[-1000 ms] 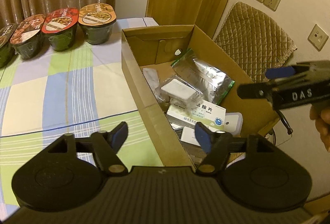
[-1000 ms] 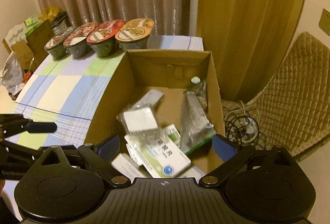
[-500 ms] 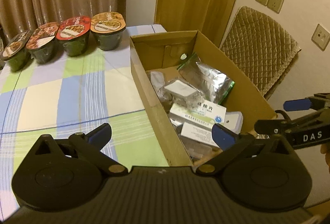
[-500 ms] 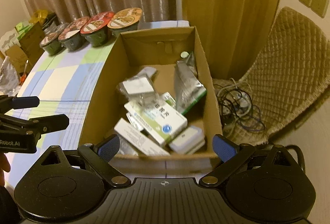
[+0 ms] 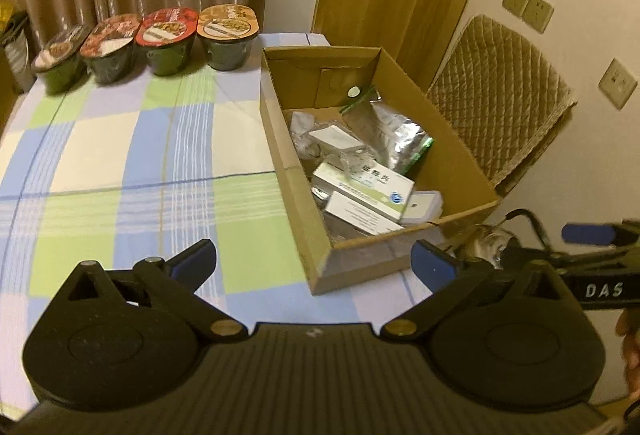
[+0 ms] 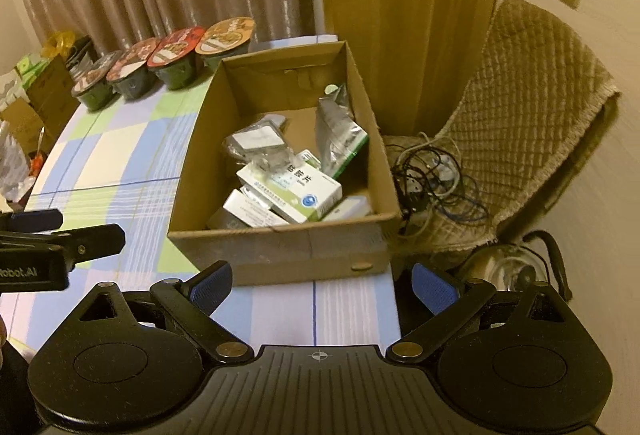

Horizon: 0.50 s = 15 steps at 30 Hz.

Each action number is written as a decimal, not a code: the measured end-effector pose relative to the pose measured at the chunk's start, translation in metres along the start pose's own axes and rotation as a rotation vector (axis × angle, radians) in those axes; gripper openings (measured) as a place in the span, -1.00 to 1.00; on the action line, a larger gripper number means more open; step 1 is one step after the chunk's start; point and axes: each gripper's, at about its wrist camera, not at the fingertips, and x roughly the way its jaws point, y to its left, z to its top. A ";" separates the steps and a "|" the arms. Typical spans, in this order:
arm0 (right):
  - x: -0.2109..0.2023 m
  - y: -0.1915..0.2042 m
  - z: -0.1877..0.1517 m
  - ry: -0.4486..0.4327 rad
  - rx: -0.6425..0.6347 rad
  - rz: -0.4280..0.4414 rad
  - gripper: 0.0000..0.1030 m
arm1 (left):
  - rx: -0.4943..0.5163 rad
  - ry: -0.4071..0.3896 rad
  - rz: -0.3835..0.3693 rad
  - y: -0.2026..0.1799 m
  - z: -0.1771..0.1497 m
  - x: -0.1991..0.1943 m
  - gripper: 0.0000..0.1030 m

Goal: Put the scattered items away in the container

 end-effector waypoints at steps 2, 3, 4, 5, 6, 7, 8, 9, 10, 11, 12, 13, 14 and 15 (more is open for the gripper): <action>-0.007 0.000 -0.004 -0.004 0.013 -0.008 0.96 | -0.001 -0.005 0.000 -0.003 -0.004 -0.007 0.97; -0.010 0.001 -0.006 -0.006 0.015 -0.010 0.96 | 0.004 -0.010 0.003 -0.004 -0.006 -0.011 0.97; -0.014 0.002 -0.009 -0.007 0.016 -0.012 0.96 | 0.007 -0.012 0.005 -0.005 -0.007 -0.014 0.98; -0.016 0.003 -0.010 -0.008 0.015 -0.014 0.96 | 0.009 -0.014 0.007 -0.006 -0.009 -0.016 0.98; -0.019 0.005 -0.012 -0.009 0.014 -0.015 0.96 | 0.008 -0.015 0.006 -0.007 -0.010 -0.019 0.98; -0.021 0.006 -0.013 -0.011 0.014 -0.016 0.96 | 0.008 -0.017 0.004 -0.007 -0.012 -0.021 0.98; -0.024 0.007 -0.015 -0.014 0.015 -0.018 0.96 | 0.009 -0.019 0.002 -0.007 -0.014 -0.024 0.98; -0.026 0.008 -0.016 -0.016 0.015 -0.019 0.96 | 0.011 -0.021 0.002 -0.008 -0.015 -0.026 0.98; -0.028 0.009 -0.017 -0.019 0.014 -0.018 0.96 | 0.012 -0.024 0.002 -0.008 -0.016 -0.029 0.98; -0.030 0.010 -0.018 -0.022 0.013 -0.017 0.96 | 0.013 -0.027 0.001 -0.009 -0.017 -0.031 0.98; -0.032 0.012 -0.019 -0.024 0.011 -0.017 0.96 | 0.015 -0.030 0.000 -0.009 -0.018 -0.034 0.98; -0.034 0.013 -0.020 -0.027 0.010 -0.017 0.96 | 0.018 -0.033 0.000 -0.010 -0.019 -0.036 0.98; -0.036 0.014 -0.021 -0.029 0.009 -0.016 0.96 | 0.020 -0.035 0.000 -0.010 -0.019 -0.038 0.98; -0.037 0.014 -0.022 -0.032 0.008 -0.016 0.96 | 0.021 -0.037 0.000 -0.010 -0.020 -0.039 0.98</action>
